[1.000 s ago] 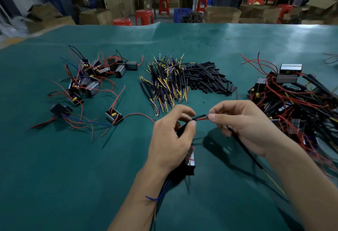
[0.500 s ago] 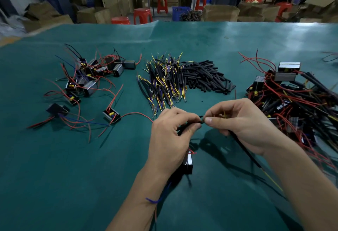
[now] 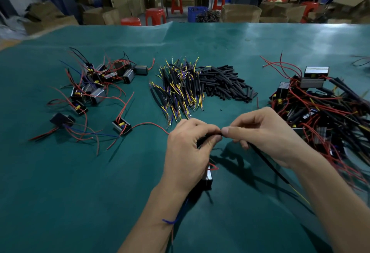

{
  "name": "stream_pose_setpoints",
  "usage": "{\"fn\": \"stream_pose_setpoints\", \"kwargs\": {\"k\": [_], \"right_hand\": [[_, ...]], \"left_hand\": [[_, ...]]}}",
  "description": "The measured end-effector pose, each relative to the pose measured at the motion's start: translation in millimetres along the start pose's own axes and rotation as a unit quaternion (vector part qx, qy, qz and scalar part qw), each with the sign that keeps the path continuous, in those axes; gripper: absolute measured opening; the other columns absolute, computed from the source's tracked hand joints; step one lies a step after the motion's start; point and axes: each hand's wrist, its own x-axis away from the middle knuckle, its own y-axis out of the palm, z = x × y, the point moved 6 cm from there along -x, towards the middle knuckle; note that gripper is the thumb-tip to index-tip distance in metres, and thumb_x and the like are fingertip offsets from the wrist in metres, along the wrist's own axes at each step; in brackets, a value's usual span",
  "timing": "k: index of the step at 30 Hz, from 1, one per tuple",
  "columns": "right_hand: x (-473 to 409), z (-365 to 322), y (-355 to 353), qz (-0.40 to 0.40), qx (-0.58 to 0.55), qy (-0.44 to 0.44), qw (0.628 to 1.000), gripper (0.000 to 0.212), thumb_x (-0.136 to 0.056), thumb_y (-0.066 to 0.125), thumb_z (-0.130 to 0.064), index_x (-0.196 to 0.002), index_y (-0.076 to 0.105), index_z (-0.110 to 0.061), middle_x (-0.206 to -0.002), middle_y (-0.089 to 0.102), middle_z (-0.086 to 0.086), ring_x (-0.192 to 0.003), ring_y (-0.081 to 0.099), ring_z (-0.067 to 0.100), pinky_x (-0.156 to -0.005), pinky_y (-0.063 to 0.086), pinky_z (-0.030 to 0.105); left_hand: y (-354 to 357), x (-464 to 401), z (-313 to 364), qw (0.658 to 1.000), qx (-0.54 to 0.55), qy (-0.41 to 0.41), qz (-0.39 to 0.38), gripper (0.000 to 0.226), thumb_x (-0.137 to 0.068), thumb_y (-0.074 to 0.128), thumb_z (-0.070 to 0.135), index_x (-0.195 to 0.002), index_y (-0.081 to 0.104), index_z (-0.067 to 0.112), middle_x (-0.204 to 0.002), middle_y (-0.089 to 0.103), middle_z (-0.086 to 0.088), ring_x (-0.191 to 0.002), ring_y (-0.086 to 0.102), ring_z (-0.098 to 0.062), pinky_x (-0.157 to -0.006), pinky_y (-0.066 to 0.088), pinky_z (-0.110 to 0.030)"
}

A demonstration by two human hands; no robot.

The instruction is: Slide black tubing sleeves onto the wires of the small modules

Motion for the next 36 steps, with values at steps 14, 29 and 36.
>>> {"fn": "stream_pose_setpoints", "kwargs": {"k": [14,29,36], "right_hand": [[2,1,-11,-0.019,0.011,0.004,1.000,0.011,-0.078,0.081,-0.022,-0.076,0.077,-0.012,-0.059,0.062,0.006,-0.055,0.054,0.015,-0.056,0.041,0.025],[2,0,-10,-0.008,0.036,-0.006,0.999,0.039,-0.055,0.090,-0.045,-0.079,0.079,-0.017,-0.077,0.074,0.017,-0.068,0.061,0.017,-0.071,0.047,0.036],[2,-5,-15,0.003,0.048,-0.033,0.998,0.023,-0.061,0.086,-0.036,-0.071,0.079,-0.017,-0.078,0.070,0.018,-0.062,0.054,0.022,-0.064,0.043,0.039]], "left_hand": [[-2,0,7,1.000,-0.018,0.021,0.002,0.025,-0.075,0.077,-0.001,-0.091,0.078,0.017,-0.081,0.063,0.023,-0.080,0.060,-0.003,-0.077,0.047,-0.017],[-5,0,3,1.000,-0.011,-0.001,0.017,0.016,-0.079,0.076,0.005,-0.087,0.076,0.019,-0.076,0.061,0.024,-0.076,0.059,-0.004,-0.073,0.048,-0.021],[-4,1,5,1.000,-0.017,0.002,0.008,0.017,-0.078,0.076,0.006,-0.088,0.077,0.019,-0.074,0.057,0.030,-0.077,0.057,-0.002,-0.074,0.046,-0.018]]}}
